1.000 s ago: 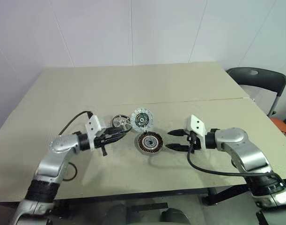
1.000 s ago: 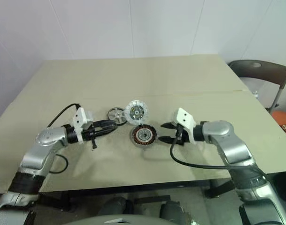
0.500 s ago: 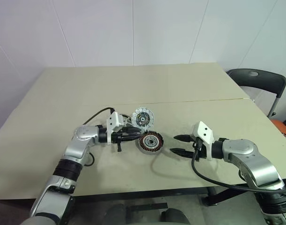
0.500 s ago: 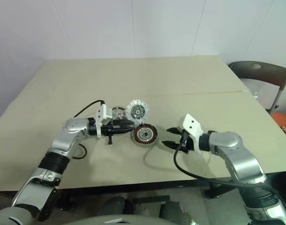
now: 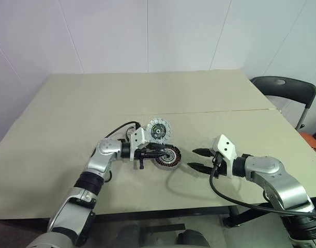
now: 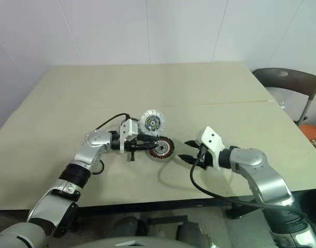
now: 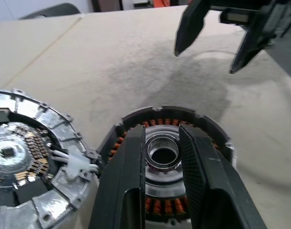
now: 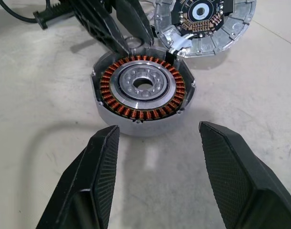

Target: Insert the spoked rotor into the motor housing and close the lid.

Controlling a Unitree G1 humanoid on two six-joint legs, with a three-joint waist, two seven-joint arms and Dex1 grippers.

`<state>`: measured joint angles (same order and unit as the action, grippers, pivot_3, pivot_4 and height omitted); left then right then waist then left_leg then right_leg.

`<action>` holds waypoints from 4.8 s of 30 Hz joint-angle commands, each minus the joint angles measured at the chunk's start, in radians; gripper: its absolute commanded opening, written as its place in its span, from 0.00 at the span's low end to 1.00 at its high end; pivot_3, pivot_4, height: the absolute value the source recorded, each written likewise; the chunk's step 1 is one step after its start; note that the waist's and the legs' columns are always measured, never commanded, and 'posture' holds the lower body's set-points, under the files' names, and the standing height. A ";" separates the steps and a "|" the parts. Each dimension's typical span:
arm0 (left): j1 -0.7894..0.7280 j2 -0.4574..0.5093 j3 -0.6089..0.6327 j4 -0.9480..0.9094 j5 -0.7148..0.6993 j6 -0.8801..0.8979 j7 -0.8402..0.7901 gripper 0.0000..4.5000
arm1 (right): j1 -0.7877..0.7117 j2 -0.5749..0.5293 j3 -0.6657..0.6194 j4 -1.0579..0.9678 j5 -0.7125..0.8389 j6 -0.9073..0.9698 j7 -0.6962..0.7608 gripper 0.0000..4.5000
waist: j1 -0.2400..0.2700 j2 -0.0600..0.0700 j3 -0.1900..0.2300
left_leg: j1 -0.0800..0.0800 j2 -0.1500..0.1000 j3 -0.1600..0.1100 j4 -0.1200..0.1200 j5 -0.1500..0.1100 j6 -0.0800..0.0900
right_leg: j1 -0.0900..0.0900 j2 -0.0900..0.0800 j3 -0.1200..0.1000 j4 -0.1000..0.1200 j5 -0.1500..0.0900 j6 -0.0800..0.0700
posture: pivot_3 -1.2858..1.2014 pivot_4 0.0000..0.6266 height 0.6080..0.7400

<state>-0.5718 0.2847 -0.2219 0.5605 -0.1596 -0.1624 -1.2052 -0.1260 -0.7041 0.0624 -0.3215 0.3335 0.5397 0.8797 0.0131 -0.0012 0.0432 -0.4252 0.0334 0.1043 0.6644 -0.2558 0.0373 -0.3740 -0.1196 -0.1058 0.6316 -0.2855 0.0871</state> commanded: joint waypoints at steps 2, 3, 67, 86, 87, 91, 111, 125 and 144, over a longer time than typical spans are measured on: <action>-0.032 -0.021 -0.007 0.012 0.020 -0.046 0.009 0.15 | -0.004 0.003 -0.024 -0.048 0.018 0.001 -0.015 0.63 | 0.000 0.000 0.000 | 0.000 0.000 0.000 0.001 0.000 0.000 | 0.000 -0.001 0.000 0.000 0.001 0.001 | 0.52 0.00 1.00; -0.031 -0.026 -0.008 0.016 0.022 -0.049 0.009 0.15 | -0.002 0.003 -0.025 -0.049 0.019 0.002 -0.018 0.63 | 0.000 0.000 0.000 | 0.000 0.000 0.000 0.001 0.000 0.000 | 0.000 -0.001 0.000 0.000 0.001 0.001 | 0.52 0.00 1.00; -0.110 -0.101 0.062 0.177 0.024 -0.068 0.041 0.74 | 0.033 0.020 -0.010 -0.073 0.021 0.001 -0.110 0.63 | 0.000 -0.001 -0.001 | 0.000 0.000 0.000 0.003 0.000 0.001 | 0.001 0.000 0.000 0.002 0.002 0.003 | 0.52 0.00 1.00; -0.111 -0.128 0.047 0.181 0.051 -0.063 0.111 0.32 | 0.019 0.054 0.025 -0.058 -0.016 -0.014 -0.109 0.63 | -0.001 -0.001 -0.001 | 0.000 0.000 0.000 0.004 0.000 0.001 | 0.002 0.000 0.000 0.003 0.002 0.004 | 0.52 0.00 1.00; -0.111 -0.130 0.047 0.183 0.053 -0.065 0.118 0.24 | 0.017 0.057 0.026 -0.058 -0.018 -0.014 -0.109 0.63 | -0.001 -0.001 -0.001 | 0.000 0.000 0.000 0.004 0.000 0.001 | 0.002 0.000 0.000 0.003 0.002 0.004 | 0.52 0.00 1.00; -0.112 -0.135 0.038 0.197 0.083 -0.089 0.155 0.01 | 0.013 0.067 0.031 -0.060 -0.022 -0.013 -0.112 0.63 | 0.000 -0.001 -0.001 | 0.000 0.000 0.000 0.004 0.000 0.001 | 0.002 0.000 0.000 0.003 0.002 0.004 | 0.52 0.00 1.00; -0.124 -0.133 0.000 0.252 0.148 -0.146 0.159 0.01 | 0.022 0.072 0.018 -0.082 -0.015 -0.013 -0.134 0.63 | -0.001 -0.001 -0.002 | 0.000 0.000 0.000 0.004 0.000 0.001 | 0.002 0.000 0.000 0.003 0.002 0.004 | 0.52 0.00 1.00; -0.114 -0.123 0.009 0.209 0.087 -0.048 0.039 0.01 | 0.015 0.065 0.019 -0.052 -0.018 -0.022 -0.119 0.63 | -0.001 -0.001 -0.002 | 0.000 0.000 0.000 0.005 0.000 0.001 | 0.002 0.000 0.000 0.004 0.002 0.004 | 0.52 0.00 1.00; -0.136 -0.130 0.028 0.235 0.086 -0.083 0.108 0.01 | 0.008 0.075 0.031 -0.036 -0.032 -0.029 -0.112 0.63 | -0.001 -0.001 -0.002 | 0.000 0.000 0.000 0.006 0.000 0.001 | 0.002 0.000 0.000 0.005 0.002 0.004 | 0.52 0.00 1.00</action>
<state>-0.6815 0.1580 -0.2098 0.8065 -0.0551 -0.2429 -1.0853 -0.0973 -0.6364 0.0953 -0.3480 0.2986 0.5295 0.7666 0.0121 -0.0025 0.0412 -0.4252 0.0331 0.1042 0.6708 -0.2559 0.0382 -0.3724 -0.1194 -0.1056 0.6370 -0.2830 0.0912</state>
